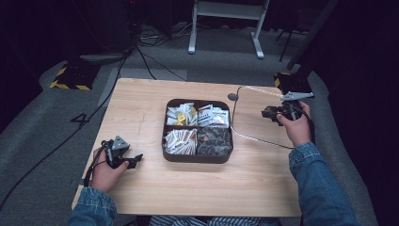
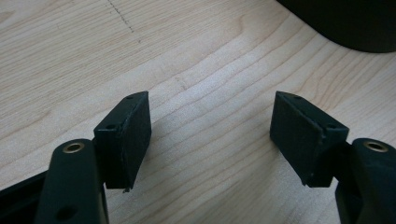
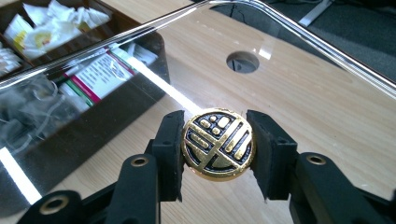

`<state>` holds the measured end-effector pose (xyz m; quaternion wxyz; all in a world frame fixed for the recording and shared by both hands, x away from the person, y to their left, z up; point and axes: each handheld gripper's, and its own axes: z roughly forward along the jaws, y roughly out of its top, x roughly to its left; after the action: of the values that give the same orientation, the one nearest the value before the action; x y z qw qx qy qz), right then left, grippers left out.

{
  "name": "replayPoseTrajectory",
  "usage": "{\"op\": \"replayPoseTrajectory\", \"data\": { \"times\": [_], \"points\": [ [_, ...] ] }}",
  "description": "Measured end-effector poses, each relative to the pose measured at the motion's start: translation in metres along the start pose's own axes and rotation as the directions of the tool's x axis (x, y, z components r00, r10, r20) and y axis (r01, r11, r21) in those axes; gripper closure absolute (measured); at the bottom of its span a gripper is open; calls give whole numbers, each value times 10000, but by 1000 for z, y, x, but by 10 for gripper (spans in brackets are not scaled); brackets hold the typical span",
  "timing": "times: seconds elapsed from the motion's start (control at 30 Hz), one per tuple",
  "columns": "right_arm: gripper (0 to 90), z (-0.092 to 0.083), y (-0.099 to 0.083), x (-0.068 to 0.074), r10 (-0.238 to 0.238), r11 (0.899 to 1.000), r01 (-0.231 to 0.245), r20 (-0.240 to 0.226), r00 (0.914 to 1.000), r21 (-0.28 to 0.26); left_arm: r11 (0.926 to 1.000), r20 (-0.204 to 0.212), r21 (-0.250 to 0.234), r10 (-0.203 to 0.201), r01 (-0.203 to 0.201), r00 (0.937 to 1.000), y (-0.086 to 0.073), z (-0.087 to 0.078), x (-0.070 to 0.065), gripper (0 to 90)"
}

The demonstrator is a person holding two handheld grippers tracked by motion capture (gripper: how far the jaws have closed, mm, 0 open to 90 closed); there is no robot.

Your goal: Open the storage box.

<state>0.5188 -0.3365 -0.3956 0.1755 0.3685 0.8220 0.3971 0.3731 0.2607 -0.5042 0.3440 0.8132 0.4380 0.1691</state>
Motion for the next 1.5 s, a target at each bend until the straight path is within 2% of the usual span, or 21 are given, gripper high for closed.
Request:
{"op": "replayPoseTrajectory", "data": {
  "times": [0.13,0.37,0.7,0.87,1.0,1.2,1.4,1.5],
  "points": [
    [585,6,-5,-6,50,9997,-52,77,10000,236,10000,15,-1,-12,12,10000,0,0,0,298],
    [585,14,-9,-8,84,9982,-97,219,9997,600,10000,16,0,-11,11,10000,0,0,0,298],
    [585,32,-17,-9,124,9955,-147,244,9996,935,10000,17,0,-12,12,10000,0,0,0,298],
    [585,37,-20,-10,260,9944,-270,110,9996,1022,10000,-2,-2,1,-1,10000,0,0,0,298],
    [585,38,-22,-12,340,9944,-342,37,9994,1005,10000,2,-26,-13,13,10000,0,0,0,298],
    [585,32,-25,-19,378,9947,-401,257,9990,948,10000,-1,0,3,-3,10000,0,0,0,298],
    [585,35,-30,-22,531,9933,-552,230,9983,1019,10000,0,-16,-14,14,10000,0,0,0,298],
    [585,36,-31,-23,349,9929,-382,310,9989,1125,10000,12,-2,-11,11,10000,0,0,0,298]
  ]
}}
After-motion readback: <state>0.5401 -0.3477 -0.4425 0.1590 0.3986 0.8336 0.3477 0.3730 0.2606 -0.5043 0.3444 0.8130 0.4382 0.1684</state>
